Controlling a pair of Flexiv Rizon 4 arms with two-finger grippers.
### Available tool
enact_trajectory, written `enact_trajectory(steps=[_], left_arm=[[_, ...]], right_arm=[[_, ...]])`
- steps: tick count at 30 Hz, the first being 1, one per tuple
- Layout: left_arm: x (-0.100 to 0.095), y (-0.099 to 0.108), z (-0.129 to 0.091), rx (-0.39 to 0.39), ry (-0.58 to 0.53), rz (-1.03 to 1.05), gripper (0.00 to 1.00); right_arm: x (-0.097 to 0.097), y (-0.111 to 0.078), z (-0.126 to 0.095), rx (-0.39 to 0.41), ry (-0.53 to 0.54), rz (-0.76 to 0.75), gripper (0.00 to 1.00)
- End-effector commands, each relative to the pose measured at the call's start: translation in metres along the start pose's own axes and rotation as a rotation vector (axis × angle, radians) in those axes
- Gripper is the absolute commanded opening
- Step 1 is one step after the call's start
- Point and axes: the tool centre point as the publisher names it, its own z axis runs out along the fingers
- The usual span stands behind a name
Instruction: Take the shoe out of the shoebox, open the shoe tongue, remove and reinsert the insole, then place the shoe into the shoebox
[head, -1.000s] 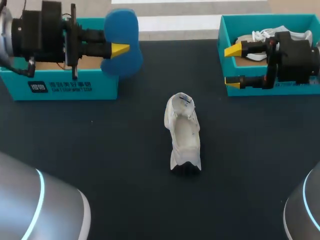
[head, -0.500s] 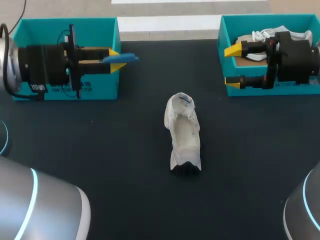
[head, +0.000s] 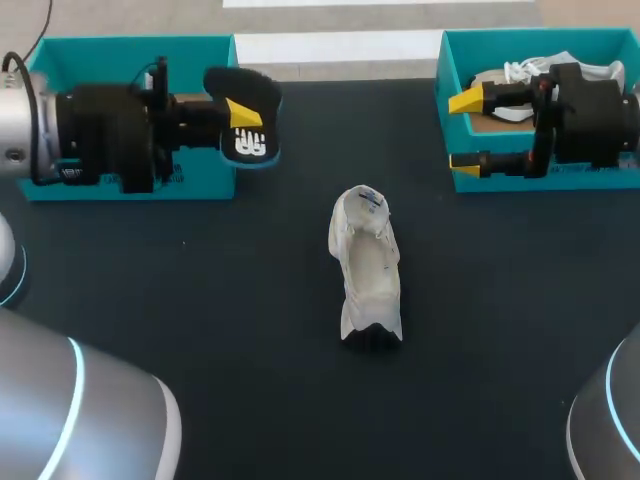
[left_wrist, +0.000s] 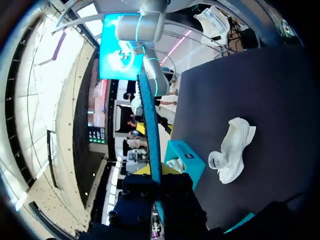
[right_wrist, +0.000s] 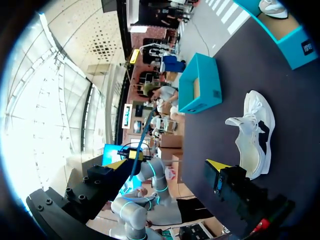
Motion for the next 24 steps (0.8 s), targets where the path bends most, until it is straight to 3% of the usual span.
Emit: enact_trajectory(steps=[1, 7, 8, 12, 17, 24], left_arm=[[-0.004, 0.004, 0.006, -0.089, 0.059, 0.448, 0.00], [-0.004, 0.004, 0.006, -0.089, 0.059, 0.448, 0.00], [0.006, 0.005, 0.012, -0.078, 0.050, 0.421, 0.00], [0.025, 0.005, 0.022, 0.054, -0.064, 0.356, 0.00], [0.043, 0.009, 0.026, 0.081, -0.137, 0.307, 0.00], [0.042, 0.003, 0.046, 0.162, -0.219, 0.328, 0.00]], right_arm=[[0.000, 0.000, 0.001, 0.000, -0.001, 0.001, 1.00], [0.000, 0.000, 0.001, 0.000, -0.001, 0.001, 1.00], [0.000, 0.000, 0.001, 0.000, -0.001, 0.001, 1.00], [0.000, 0.000, 0.001, 0.000, -0.001, 0.001, 1.00], [0.000, 0.000, 0.001, 0.000, -0.001, 0.001, 1.00], [0.000, 0.000, 0.001, 0.000, -0.001, 0.001, 1.00]])
